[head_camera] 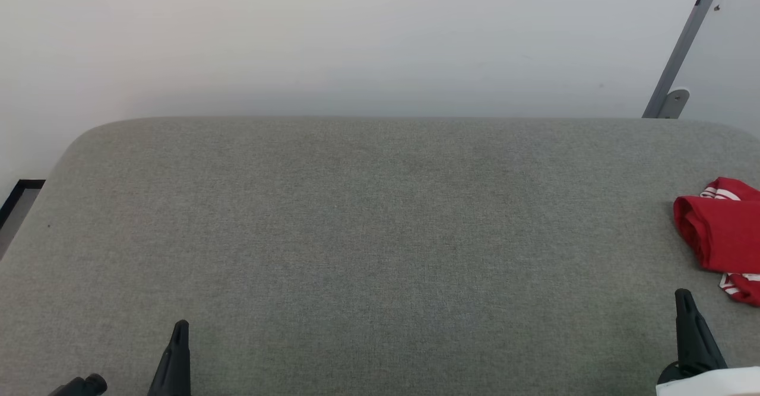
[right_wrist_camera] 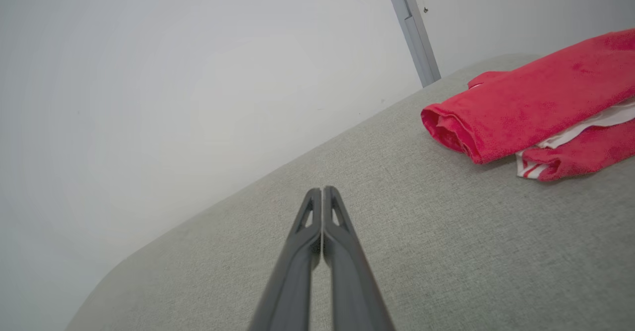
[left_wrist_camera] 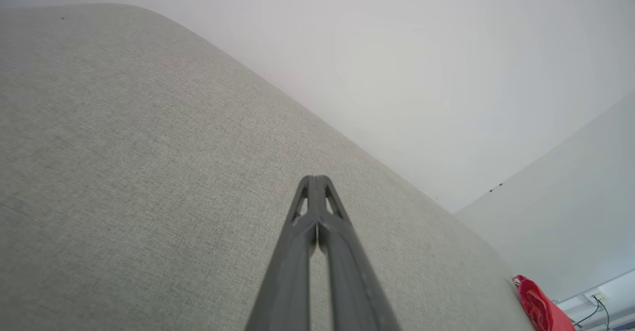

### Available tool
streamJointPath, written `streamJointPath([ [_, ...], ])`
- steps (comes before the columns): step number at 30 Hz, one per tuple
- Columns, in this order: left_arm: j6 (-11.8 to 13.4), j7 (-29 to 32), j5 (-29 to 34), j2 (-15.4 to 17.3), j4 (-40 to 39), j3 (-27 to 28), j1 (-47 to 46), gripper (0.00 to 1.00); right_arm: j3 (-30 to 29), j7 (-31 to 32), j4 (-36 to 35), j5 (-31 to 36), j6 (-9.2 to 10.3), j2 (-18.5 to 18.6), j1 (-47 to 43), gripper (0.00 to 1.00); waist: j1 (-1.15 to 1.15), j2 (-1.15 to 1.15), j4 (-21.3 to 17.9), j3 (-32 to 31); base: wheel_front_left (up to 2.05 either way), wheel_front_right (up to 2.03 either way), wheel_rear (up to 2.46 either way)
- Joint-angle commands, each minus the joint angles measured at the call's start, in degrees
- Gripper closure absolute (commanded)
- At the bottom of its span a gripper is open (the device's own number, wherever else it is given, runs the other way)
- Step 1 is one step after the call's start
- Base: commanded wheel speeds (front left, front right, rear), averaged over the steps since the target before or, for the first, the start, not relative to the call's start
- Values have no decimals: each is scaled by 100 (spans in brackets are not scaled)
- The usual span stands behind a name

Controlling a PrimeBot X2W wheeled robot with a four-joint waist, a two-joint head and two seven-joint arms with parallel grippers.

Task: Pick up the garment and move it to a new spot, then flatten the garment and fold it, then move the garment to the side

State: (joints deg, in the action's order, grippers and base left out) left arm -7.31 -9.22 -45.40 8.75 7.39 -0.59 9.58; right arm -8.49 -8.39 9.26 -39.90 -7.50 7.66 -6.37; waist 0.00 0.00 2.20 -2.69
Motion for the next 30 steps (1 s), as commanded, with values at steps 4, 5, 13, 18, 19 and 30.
streamJointPath([
  [4, -12, 117, -416, -8, -7, 73, -239, 100, 10, 122, -32, -442, 0, -7, 215, 100, 0, 0, -10, 13, 0, 0, 0],
  [5, -12, 137, -482, -15, 2, 80, -260, 100, 13, 145, -25, -518, 0, -15, 230, 100, 0, 0, -12, 16, 0, 0, 0],
  [13, -13, 276, -956, -57, 66, 131, -405, 100, 32, 294, 30, -1031, 0, -64, 346, 100, 0, 0, -27, 36, 0, 0, 0],
  [18, -15, 377, -1272, -91, 113, 165, -503, 100, 45, 392, 65, -1375, 0, -98, 428, 100, 0, 0, -38, 50, 0, 0, 0],
  [19, -15, 389, -1335, -98, 122, 172, -523, 100, 48, 411, 71, -1442, 0, -105, 441, 100, 0, 0, -41, 53, 0, 0, 0],
  [30, -17, 605, -2021, -176, 225, 252, -741, 100, 76, 627, 148, -2192, 0, -178, 615, 100, 0, 0, -67, 87, 0, 0, 0],
])
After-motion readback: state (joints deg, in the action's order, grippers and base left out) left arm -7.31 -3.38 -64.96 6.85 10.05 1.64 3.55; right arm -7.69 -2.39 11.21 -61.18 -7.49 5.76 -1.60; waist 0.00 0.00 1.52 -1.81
